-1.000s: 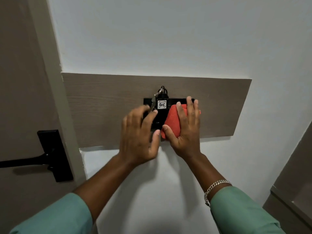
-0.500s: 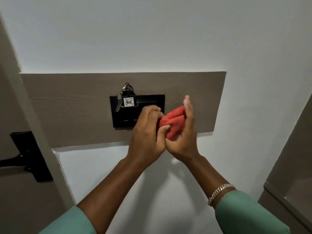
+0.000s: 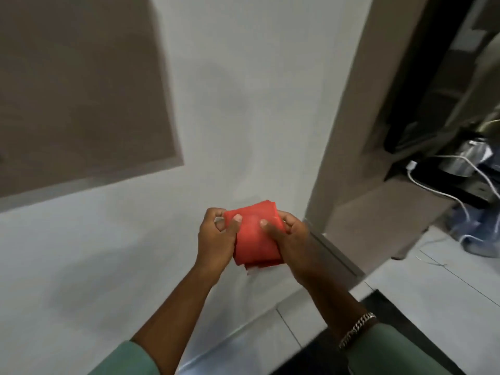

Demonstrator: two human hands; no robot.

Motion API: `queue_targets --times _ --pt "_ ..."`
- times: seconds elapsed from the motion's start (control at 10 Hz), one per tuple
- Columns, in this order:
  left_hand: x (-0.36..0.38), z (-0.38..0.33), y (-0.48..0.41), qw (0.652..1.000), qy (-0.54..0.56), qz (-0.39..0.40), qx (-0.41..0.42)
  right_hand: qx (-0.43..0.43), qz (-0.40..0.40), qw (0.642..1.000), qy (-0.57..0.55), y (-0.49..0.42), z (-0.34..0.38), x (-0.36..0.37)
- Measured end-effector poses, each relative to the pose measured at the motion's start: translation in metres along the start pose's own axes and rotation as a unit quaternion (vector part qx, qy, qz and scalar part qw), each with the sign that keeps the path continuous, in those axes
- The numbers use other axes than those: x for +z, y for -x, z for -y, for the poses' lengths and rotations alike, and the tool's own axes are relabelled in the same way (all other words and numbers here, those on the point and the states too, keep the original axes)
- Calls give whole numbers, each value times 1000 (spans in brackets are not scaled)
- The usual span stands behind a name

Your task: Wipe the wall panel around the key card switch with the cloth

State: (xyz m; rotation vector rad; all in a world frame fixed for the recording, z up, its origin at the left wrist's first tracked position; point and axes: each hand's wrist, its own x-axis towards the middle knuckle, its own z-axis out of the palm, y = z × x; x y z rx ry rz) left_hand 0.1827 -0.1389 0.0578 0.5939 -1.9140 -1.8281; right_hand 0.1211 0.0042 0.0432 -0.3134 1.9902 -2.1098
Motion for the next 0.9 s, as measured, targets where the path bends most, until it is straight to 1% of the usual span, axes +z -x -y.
queue_targets --times 0.1,0.2,0.3,0.4,0.5,0.6,0.7,0.8,0.9 --pt "60 34 -8 991 66 60 -103 27 -30 998 55 -21 -28 -61" --pt "150 81 -17 959 131 123 -220 56 -63 985 150 -57 -61 -150" --pt "199 102 -26 927 184 181 -271 69 -86 965 237 -86 -81 -197" --pt "255 127 -44 896 230 224 -308 78 -102 924 360 -131 -109 -244" --pt "273 134 -54 892 231 235 -310 93 -112 904 403 -150 -120 -255" --pt "280 153 -62 904 187 250 -293 76 -108 884 449 -169 -134 -260" --pt "269 156 -66 927 99 253 -258 53 -119 876 464 -175 -135 -258" --pt "244 144 -69 961 -87 220 -143 33 -190 833 519 -161 -132 -242" --pt "230 128 -70 964 -189 182 -40 -26 -218 806 550 -147 -124 -231"
